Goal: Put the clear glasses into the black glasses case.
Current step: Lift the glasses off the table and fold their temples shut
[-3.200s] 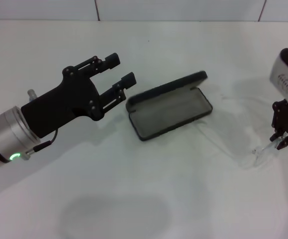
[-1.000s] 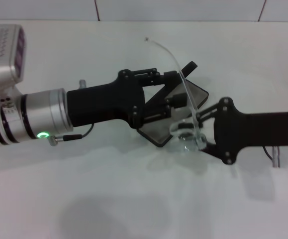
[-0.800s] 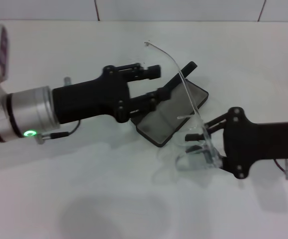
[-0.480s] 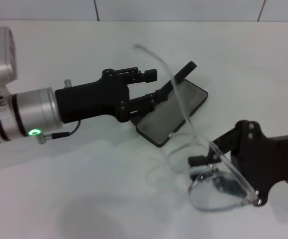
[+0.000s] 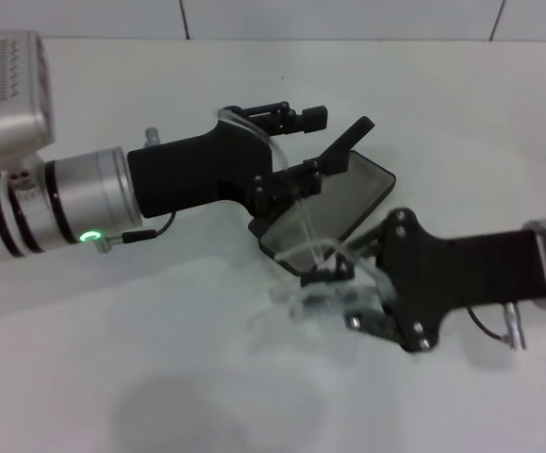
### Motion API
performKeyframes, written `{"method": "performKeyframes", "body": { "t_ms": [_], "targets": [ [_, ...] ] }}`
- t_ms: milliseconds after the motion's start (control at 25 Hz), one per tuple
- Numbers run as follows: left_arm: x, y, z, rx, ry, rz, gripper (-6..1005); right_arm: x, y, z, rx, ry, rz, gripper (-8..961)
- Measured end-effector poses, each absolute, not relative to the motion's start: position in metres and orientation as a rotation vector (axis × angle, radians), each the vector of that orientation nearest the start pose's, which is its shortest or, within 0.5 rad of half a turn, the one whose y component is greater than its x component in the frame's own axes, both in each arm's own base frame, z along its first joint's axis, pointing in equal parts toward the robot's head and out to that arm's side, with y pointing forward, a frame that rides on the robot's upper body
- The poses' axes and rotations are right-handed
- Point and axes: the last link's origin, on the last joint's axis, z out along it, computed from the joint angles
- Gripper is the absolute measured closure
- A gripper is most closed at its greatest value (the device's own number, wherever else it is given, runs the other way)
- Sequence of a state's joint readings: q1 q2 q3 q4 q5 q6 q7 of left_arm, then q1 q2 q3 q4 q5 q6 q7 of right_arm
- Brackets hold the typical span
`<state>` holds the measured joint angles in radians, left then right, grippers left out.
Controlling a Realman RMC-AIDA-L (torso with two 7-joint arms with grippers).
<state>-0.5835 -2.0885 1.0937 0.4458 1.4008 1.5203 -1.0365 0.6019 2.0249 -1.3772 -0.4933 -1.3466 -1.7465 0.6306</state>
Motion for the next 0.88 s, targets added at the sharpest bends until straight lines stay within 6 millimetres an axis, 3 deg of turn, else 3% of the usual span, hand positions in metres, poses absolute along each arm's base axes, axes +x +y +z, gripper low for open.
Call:
{"method": "performKeyframes", "body": {
  "t_ms": [160, 480, 880],
  "targets": [
    [-0.198, 0.325, -0.039, -2.640, -0.178, -1.169, 455, 0.180, 0.304, -0.043, -2.854, -0.439, 1.103, 828],
    [-0.198, 0.321, -0.038, -2.646, -0.156, -1.193, 455, 0.182, 0.315, -0.047, -2.877, -0.247, 1.040, 827],
    [-0.200, 0.320, -0.040, -2.650, -0.171, -1.192, 455, 0.182, 0.316, -0.048, -2.873, -0.198, 1.042, 825]
  ]
}}
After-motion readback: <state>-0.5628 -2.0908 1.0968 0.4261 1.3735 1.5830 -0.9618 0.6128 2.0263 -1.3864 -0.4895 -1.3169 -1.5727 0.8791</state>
